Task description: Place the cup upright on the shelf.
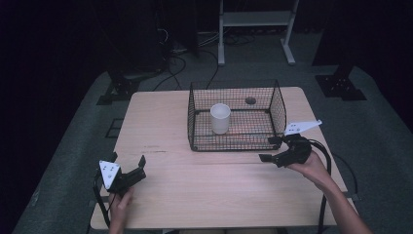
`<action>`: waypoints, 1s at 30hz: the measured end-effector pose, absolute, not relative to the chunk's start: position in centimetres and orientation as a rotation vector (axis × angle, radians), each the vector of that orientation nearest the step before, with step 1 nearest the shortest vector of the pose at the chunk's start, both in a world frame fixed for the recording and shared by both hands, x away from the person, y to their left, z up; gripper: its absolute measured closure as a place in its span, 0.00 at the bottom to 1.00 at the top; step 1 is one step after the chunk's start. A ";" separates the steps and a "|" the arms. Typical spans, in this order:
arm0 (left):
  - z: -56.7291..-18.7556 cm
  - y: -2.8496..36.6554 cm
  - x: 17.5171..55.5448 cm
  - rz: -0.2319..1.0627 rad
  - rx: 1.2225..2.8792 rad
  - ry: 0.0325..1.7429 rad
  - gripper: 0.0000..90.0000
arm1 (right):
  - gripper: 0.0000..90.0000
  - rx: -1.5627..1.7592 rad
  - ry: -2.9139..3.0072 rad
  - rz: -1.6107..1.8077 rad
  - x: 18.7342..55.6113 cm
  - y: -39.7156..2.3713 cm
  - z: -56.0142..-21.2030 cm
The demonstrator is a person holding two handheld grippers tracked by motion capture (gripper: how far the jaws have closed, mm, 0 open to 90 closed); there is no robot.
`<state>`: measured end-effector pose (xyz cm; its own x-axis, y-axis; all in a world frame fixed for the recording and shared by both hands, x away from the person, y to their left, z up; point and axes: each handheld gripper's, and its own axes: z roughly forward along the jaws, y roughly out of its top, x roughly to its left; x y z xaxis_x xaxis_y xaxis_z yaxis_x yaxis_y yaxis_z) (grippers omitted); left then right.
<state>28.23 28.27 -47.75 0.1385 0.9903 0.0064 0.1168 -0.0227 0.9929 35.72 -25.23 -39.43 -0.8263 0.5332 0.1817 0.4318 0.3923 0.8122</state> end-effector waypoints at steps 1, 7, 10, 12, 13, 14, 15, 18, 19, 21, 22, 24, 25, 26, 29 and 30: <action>-47.7 28.3 28.2 1.058 1.369 1.184 0.00 | 0.15 0.875 2.515 1.423 35.5 -25.3 -39.4; -47.8 28.2 28.2 1.059 1.369 1.182 0.00 | 0.15 0.893 2.506 1.417 34.7 -25.9 -40.0; -47.8 28.3 28.2 1.059 1.367 1.182 0.00 | 0.15 0.891 2.496 1.420 34.2 -26.0 -40.1; -47.8 28.3 28.2 1.059 1.367 1.184 0.00 | 0.15 0.886 2.482 1.418 33.9 -26.1 -40.3; -47.8 28.3 28.2 1.058 1.367 1.183 0.00 | 0.15 0.890 2.481 1.420 33.8 -26.2 -40.4; -47.8 28.3 28.2 1.059 1.368 1.183 0.00 | 0.15 0.895 2.483 1.414 33.7 -26.3 -40.6; -47.8 28.3 28.2 1.059 1.367 1.182 0.00 | 0.15 0.905 2.482 1.406 33.6 -26.4 -40.9; -47.8 28.2 28.2 1.059 1.368 1.182 0.00 | 0.15 0.922 2.470 1.401 33.3 -26.8 -41.4; -47.8 28.2 28.2 1.060 1.367 1.182 0.00 | 0.15 0.928 2.467 1.397 33.2 -26.9 -41.5; -47.8 28.2 28.2 1.060 1.367 1.183 0.00 | 0.15 0.930 2.454 1.392 33.0 -27.2 -41.7; -47.8 28.2 28.2 1.059 1.367 1.183 0.00 | 0.15 0.931 2.446 1.370 32.9 -27.3 -41.8; -47.8 28.2 28.2 1.060 1.368 1.183 0.00 | 0.15 0.949 2.430 1.373 32.7 -27.7 -42.1; -47.8 28.2 28.2 1.059 1.367 1.183 0.00 | 0.15 0.961 2.424 1.380 32.7 -27.9 -42.3; -47.8 28.2 28.2 1.060 1.368 1.183 0.00 | 0.15 0.972 2.417 1.385 32.5 -28.2 -42.4; -47.8 28.2 28.2 1.060 1.368 1.183 0.00 | 0.15 0.996 2.388 1.413 32.0 -28.7 -42.9; -47.8 28.2 28.2 1.060 1.367 1.183 0.00 | 0.15 0.998 2.379 1.411 31.8 -28.8 -43.1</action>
<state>28.22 28.24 -47.75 0.1377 0.9904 0.0067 0.1156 -0.0228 0.9930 31.76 -28.80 -43.06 -0.7516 0.6398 0.1607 0.4478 0.3160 0.8364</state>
